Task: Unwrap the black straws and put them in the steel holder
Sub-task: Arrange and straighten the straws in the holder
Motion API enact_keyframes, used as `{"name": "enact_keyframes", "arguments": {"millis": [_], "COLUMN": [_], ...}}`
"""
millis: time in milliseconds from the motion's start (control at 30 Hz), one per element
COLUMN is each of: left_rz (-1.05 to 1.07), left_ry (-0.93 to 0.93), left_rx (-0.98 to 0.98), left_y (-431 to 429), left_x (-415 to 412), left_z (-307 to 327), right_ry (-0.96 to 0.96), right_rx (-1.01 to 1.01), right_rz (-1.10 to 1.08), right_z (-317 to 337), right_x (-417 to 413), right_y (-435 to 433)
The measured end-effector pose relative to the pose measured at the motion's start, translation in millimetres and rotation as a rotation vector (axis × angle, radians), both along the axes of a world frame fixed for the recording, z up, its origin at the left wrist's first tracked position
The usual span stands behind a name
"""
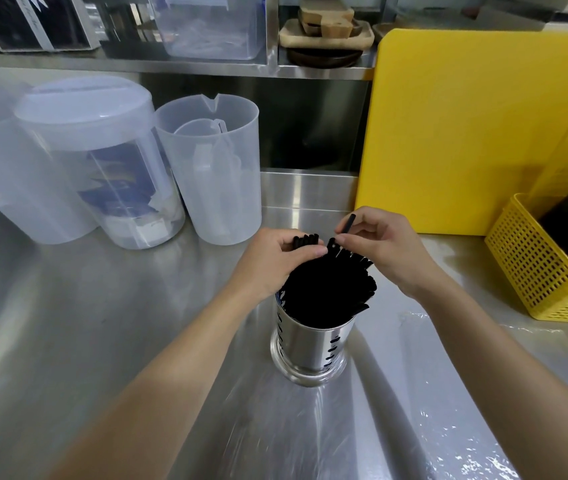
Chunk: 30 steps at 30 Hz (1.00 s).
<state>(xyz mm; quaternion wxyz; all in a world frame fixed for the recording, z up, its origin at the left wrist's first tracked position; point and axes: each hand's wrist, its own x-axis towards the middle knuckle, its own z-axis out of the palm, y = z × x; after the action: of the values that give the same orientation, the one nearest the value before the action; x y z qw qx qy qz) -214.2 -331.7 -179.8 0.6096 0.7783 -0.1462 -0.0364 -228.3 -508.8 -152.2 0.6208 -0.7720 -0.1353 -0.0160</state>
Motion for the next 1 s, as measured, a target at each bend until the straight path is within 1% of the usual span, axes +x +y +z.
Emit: {"name": "enact_keyframes", "arguments": {"millis": [133, 433, 533, 633, 767, 900, 1000], "left_rz": [0.000, 0.028, 0.026, -0.003, -0.023, -0.001, 0.003], "left_ry": [0.004, -0.051, -0.036, -0.023, -0.027, -0.035, -0.043], "left_rx": [-0.001, 0.020, 0.017, 0.047, 0.096, 0.144, 0.142], "left_y": [2, 1, 2, 2, 0, 0, 2], "left_x": [-2, -1, -2, -5, -8, -8, -8], "left_z": [1, 8, 11, 16, 21, 21, 19], "right_ry": [0.005, 0.006, -0.041, -0.081, -0.066, -0.073, -0.078], "right_rx": [-0.011, -0.047, -0.053, -0.116, -0.208, -0.262, -0.276], "right_rz": [-0.001, 0.001, 0.008, 0.014, 0.019, 0.022, 0.016], "right_z": [1, 6, 9, 12, 13, 12, 10], "right_x": [-1, -4, -4, -3, -2, 0, 1], "right_y": [0, 1, 2, 5, 12, 17, 18]}}
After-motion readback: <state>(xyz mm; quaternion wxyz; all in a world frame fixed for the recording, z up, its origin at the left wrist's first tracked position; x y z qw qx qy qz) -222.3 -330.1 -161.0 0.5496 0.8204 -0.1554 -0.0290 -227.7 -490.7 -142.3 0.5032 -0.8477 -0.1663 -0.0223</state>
